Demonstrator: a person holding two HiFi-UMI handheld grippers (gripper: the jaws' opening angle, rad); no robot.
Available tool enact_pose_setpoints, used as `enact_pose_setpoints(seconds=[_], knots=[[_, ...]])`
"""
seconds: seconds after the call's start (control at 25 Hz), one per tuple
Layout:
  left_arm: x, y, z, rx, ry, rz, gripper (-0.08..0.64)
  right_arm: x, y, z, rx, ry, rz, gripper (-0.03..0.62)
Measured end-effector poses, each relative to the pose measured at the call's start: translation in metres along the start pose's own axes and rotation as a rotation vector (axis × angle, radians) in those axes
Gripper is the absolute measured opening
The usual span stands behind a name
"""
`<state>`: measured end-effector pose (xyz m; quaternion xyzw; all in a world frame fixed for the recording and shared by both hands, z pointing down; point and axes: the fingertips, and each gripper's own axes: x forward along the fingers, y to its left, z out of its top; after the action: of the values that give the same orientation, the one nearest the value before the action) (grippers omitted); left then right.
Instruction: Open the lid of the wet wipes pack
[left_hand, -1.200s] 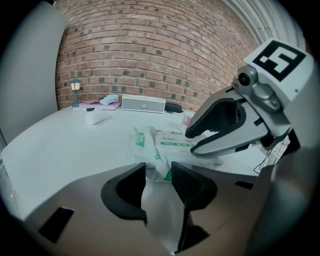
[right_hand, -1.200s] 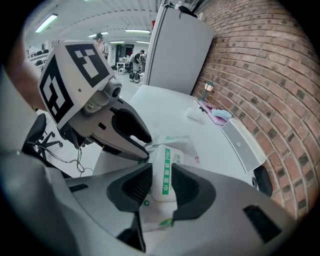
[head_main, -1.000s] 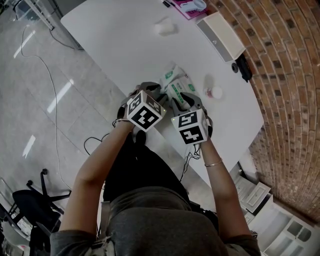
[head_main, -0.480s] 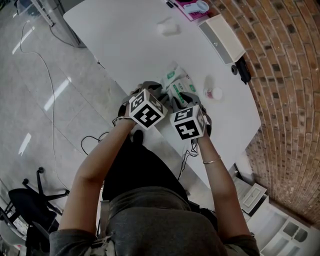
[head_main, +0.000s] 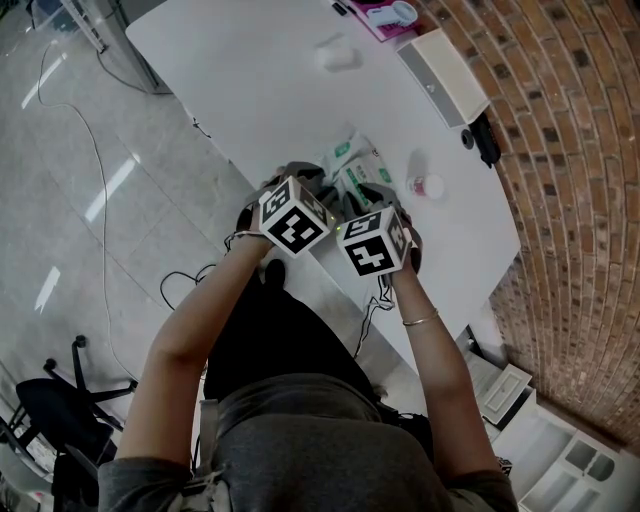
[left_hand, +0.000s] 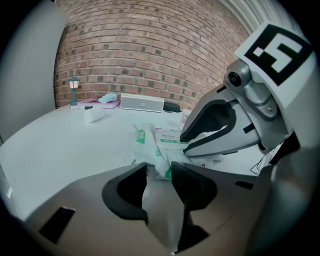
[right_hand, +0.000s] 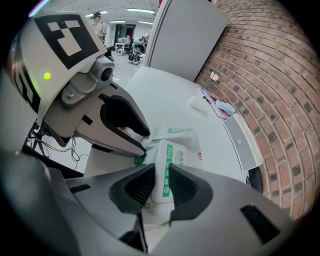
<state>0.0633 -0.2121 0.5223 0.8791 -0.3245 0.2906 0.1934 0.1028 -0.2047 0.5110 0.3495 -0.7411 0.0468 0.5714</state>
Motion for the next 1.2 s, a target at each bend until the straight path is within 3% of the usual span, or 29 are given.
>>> enact_pose_setpoints(seconds=[1.2], knots=[[0.0039,0.004,0.0,0.002,0.025,0.008,0.141,-0.0064,-0.0025,0.0025,0.046,-0.011,0.06,0.043]])
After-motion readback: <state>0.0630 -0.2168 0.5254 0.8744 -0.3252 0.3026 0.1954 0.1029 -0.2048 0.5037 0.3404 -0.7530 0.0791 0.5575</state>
